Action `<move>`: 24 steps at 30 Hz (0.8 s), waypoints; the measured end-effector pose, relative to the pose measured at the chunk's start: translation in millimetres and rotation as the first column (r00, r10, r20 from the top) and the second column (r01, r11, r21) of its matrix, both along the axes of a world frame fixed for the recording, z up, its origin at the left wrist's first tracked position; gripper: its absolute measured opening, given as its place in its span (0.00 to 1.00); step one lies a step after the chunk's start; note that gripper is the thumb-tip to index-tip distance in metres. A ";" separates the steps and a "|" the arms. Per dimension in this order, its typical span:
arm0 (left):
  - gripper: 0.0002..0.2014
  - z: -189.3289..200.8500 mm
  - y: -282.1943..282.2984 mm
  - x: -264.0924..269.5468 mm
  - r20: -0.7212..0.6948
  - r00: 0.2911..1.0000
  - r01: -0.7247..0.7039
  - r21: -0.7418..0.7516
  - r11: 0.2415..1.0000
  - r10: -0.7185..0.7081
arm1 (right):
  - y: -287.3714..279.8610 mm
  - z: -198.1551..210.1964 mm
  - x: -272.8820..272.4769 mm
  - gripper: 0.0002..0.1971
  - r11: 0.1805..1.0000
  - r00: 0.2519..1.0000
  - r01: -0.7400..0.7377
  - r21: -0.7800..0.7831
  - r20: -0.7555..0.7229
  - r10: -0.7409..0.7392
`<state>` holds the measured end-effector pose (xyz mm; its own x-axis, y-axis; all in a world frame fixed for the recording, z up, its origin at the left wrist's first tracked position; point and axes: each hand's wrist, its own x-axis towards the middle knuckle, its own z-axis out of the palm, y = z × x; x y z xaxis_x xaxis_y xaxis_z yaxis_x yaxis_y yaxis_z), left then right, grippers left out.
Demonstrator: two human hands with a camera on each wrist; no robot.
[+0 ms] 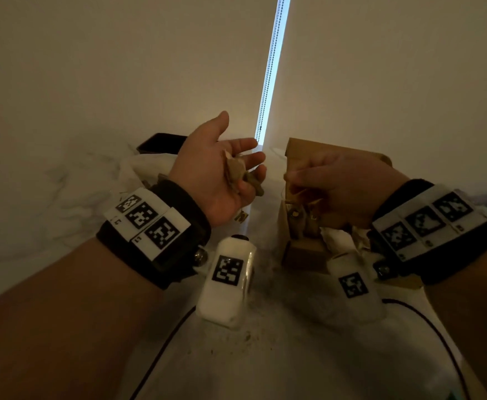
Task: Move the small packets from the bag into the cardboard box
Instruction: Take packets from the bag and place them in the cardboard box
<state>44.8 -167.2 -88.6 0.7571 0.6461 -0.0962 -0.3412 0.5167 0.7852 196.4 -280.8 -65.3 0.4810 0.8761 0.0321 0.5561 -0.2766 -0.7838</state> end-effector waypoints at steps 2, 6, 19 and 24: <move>0.28 1.1 1.9 -2.2 0.072 0.997 0.031 -0.025 0.999 -0.030 | 18.4 -3.2 -11.2 0.08 0.992 0.956 -0.065 0.110 -0.279 0.093; 0.28 0.7 9.3 -6.0 0.180 0.984 0.009 -0.057 0.998 0.001 | 46.3 -12.8 -23.4 0.10 0.965 0.796 -0.083 0.250 -0.565 0.215; 0.28 -10.4 9.2 1.6 0.131 0.991 0.026 -0.015 1.000 -0.024 | 44.2 -45.0 -21.5 0.11 0.885 0.903 -0.018 0.466 -0.373 0.214; 0.26 -10.1 12.1 3.1 0.050 0.998 -0.037 -0.007 0.999 0.037 | 42.6 -44.1 -20.7 0.12 0.883 0.870 0.004 0.470 -0.437 0.228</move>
